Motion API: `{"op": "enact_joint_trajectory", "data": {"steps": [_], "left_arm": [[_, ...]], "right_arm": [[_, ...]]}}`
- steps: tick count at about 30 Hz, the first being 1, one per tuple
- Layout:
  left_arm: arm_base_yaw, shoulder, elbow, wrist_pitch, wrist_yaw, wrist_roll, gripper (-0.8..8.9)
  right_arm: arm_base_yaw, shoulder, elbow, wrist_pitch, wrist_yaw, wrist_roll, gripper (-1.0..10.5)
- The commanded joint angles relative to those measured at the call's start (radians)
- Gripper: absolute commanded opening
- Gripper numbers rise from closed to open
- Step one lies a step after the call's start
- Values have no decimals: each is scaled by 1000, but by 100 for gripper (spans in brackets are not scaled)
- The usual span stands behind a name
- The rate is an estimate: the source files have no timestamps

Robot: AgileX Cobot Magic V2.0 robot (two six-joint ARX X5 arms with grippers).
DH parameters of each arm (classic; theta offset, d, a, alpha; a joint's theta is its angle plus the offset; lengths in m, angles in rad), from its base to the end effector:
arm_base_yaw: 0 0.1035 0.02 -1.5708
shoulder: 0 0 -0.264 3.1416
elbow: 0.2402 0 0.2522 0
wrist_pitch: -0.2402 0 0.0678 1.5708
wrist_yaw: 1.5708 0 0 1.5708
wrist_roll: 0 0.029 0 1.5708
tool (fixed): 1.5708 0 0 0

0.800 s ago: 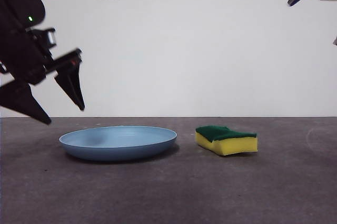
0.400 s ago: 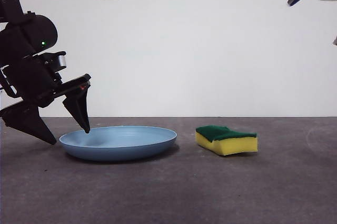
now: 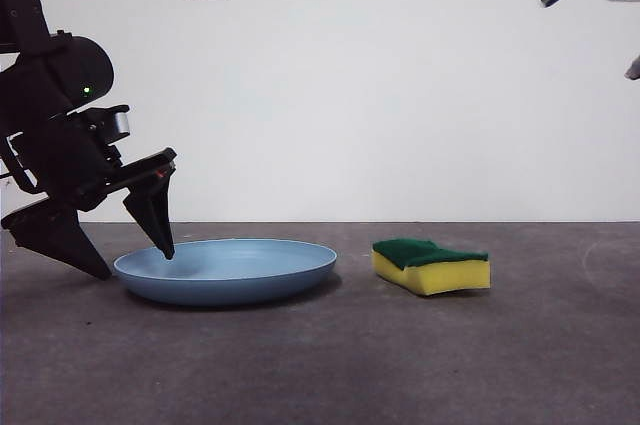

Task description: Pick up the plate,pick up the cloth,clean the plate with the cloth

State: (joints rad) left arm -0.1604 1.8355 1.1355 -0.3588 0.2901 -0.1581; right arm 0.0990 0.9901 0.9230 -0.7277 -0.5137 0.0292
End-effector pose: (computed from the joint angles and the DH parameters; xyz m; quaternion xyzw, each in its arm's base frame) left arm 0.3559 -0.0660 0.1631 -0.0991 0.5176 -0.1524 0.8361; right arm 0.1864 0.0328 0.3012 0.0925 0.3827 0.2725 0.8779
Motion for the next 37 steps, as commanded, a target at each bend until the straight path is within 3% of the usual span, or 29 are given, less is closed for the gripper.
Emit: {"op": "enact_joint_trajectory", "data": {"steps": [1,3,5,11,20,37], "left_arm": [[-13,27,-8,7,0,1,290],[-18,27,-8,11,1,5,97],[-24,27,-8,24,2,12,-22],[-30,23,-6,43,0,32,-8],[-30,-84,-3,-14,-15,58,-8],[-30,-516,-2,-294,-34,136,-8]], "right_arm": [[1,0,4,9,-1,-3,501],[1,0,4,9,-1,-2,501],[2,0,4,10,-1,-2,501],[2,5,4,34,2,-1,500],[50,72,47,100,90,-11,424],[306,582,346,103,423,-137,409]]}}
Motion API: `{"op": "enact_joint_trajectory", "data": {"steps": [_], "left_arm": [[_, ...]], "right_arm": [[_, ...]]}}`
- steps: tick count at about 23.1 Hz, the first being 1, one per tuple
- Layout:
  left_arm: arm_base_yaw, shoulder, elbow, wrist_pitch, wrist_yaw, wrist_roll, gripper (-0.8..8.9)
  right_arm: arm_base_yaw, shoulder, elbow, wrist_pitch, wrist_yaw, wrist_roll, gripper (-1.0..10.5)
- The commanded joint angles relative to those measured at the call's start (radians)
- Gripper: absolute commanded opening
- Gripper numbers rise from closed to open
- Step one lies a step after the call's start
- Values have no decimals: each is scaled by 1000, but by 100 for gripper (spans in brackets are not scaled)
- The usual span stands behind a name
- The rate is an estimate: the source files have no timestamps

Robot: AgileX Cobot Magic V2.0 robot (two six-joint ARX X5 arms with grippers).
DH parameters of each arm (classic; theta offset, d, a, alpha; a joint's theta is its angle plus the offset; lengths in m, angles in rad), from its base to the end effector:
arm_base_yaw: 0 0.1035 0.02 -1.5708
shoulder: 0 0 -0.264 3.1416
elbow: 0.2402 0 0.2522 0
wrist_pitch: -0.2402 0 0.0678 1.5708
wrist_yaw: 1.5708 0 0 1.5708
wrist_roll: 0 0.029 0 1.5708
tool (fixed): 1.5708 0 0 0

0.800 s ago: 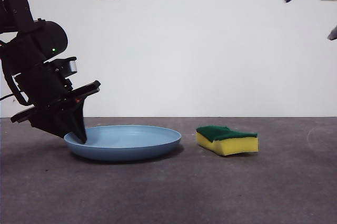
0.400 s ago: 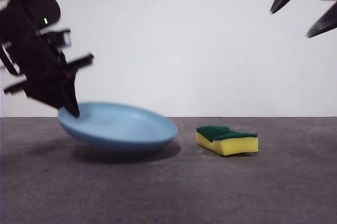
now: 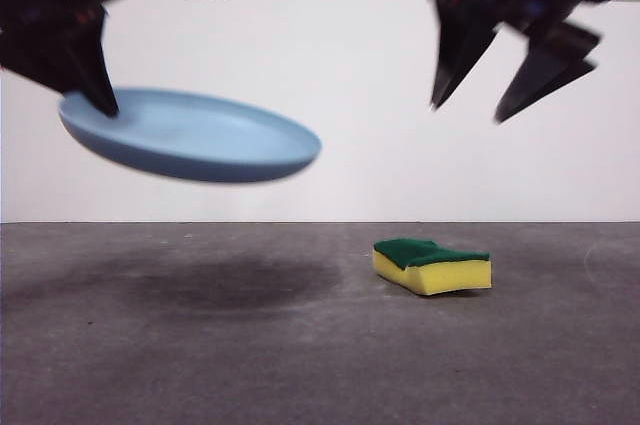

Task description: Pick up the plate,pick up the cloth,clean the plate with the cloth

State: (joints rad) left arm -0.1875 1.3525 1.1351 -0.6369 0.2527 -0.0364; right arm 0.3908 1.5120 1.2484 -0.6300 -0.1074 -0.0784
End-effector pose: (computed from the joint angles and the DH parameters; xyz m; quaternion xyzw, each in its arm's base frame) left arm 0.2717 -0.0589 0.2947 -0.0297 0.4176 -0.1911 0.8878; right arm 0.2921 0.1237 0.2858 -0.0952 0.4187 0.2389 0.8709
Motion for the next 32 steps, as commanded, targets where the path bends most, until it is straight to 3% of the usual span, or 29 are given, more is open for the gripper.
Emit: {"op": "enact_joint_trajectory", "data": {"steps": [1,10,15,18,20,22,26,32], "left_arm": [[-3,-49,-2,-26,3,14,-8],[-38,-106,-2,-83,11,14,-8],[-74,-106,-2,-75,10,14,-8],[-81,-106,-2,-75,8,14,-8],[-82,-105,-2,-75,8,14,-8],[-82,-105,-2,-75,-6,14,-8],[-82,-89,-2,-62,-162,15,-8],[-94,36,-2,-7,-172,13,-8]], "right_arm": [[19,88,31,11,19,-31,409],[36,362,50,102,36,-47,402],[36,418,50,124,28,-43,162],[36,430,50,120,28,-44,141],[36,431,50,105,28,-48,-8],[36,431,50,82,29,-53,-16],[40,417,50,60,27,-14,-16],[104,272,50,44,28,23,-16]]}}
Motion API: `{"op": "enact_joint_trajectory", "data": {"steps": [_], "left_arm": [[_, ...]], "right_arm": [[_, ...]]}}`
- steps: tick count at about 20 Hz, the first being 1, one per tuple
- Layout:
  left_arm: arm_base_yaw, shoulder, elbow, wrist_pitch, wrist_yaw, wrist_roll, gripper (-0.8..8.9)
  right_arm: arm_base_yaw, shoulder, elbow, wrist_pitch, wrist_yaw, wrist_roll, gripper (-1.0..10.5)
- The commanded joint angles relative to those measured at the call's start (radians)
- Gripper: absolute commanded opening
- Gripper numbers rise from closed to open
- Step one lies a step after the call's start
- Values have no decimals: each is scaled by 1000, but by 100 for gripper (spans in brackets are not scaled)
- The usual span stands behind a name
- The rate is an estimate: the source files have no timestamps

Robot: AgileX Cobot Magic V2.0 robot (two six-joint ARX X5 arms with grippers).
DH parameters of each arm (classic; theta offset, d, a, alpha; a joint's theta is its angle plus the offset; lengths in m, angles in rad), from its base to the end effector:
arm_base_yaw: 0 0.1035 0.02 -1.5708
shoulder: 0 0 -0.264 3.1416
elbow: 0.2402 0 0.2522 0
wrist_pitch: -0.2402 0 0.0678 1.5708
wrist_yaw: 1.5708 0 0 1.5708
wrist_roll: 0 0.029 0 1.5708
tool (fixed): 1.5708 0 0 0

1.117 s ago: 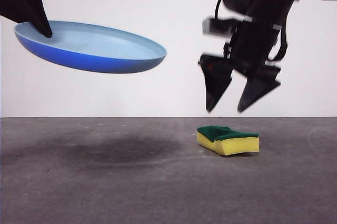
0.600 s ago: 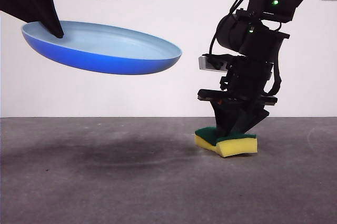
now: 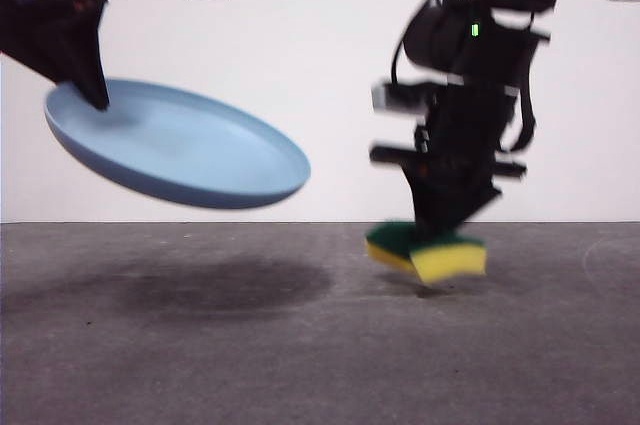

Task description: Pick up the plate,pick up the cloth,clean the plate with the cloth

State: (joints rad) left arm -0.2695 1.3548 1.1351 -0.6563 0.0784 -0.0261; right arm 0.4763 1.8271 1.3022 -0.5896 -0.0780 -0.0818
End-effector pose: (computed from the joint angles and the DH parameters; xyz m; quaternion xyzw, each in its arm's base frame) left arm 0.2669 -0.0761 0.2922 0.0288 0.4242 -0.1512 0.8924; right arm 0.3292 0.1724 0.2012 -0.1379 0.5085 0.2532 0.8114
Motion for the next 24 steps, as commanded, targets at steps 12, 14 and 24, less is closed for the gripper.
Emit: {"op": "enact_joint_trajectory", "data": {"steps": [12,14,24], "left_arm": [[-137,211,-2,154,123,-63,-8],[-137,211,-2,175,160,-90,-8],[-134,211,-2,176,196,-105,-8]], "right_arm": [[229,-143,-4,92,-80,108,-16],[263,-113,-4,91,-81,124,-16],[325,-63,-4,-175,291,35,-16]]}}
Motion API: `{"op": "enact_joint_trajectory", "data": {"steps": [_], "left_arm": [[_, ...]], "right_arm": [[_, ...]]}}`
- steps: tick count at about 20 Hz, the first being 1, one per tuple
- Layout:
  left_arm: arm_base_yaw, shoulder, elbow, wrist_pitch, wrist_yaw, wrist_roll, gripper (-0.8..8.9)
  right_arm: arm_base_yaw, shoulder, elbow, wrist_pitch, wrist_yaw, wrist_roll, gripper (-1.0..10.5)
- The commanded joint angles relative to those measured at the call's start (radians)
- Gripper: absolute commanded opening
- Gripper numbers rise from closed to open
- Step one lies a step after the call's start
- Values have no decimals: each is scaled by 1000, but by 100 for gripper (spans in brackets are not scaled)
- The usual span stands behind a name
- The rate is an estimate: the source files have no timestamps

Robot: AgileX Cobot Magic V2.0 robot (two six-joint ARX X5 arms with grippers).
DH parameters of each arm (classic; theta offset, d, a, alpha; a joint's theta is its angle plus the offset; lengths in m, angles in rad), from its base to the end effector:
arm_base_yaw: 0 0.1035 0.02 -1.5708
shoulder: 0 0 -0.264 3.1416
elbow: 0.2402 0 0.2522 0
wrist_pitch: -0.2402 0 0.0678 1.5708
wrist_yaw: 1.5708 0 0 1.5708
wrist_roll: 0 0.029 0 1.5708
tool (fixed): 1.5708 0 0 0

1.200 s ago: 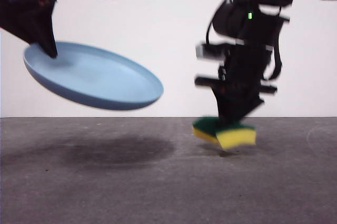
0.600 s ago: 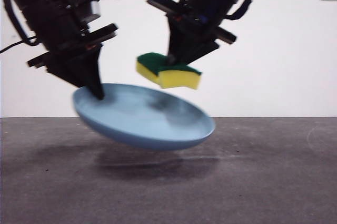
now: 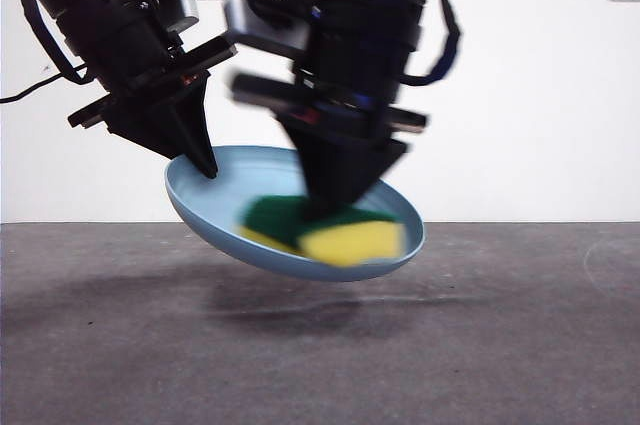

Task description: Pick up the plate,pick up the cloth,clean the plate with the cloth

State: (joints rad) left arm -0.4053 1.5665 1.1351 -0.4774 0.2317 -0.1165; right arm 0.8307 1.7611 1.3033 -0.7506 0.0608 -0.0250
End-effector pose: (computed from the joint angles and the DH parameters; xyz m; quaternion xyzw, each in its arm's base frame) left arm 0.2965 -0.1345 0.2438 -0.0117 0.4529 -0.2554 0.8541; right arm 0.2377 0.2576 0.2178 -0.2544 0.5087 0.3154 0.7596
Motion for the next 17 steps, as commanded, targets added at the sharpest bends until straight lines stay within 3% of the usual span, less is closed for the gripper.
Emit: {"op": "enact_joint_trajectory", "data": {"steps": [1,2,3,6,7,9,12,15,17], "left_arm": [[2,-1,-2,-9,71,-14,-8],[2,-1,-2,-12,100,-14,-8],[2,-1,-2,-11,120,-14,-8],[1,-1,-2,-11,185,-14,-8],[1,-1,-2,-10,200,-14,-8],[-4,-1,-2,-3,216,-15,-8],[-8,-1,-2,50,211,-39,-8],[-7,-1,-2,133,174,-103,-8],[-7,-1,-2,175,151,-126,-8]], "right_arm": [[-51,-1,-5,-9,233,-23,-16],[-78,-1,-5,22,294,-26,-16],[-92,-2,-5,43,306,-26,-16],[-149,-2,-5,167,268,-26,-16],[-163,-2,-5,201,231,-26,-16],[-194,-1,-5,290,63,-15,-16],[-207,0,-5,404,-212,77,-16],[-173,2,-5,380,-332,84,-16],[-135,3,-5,314,-348,71,-16]]}}
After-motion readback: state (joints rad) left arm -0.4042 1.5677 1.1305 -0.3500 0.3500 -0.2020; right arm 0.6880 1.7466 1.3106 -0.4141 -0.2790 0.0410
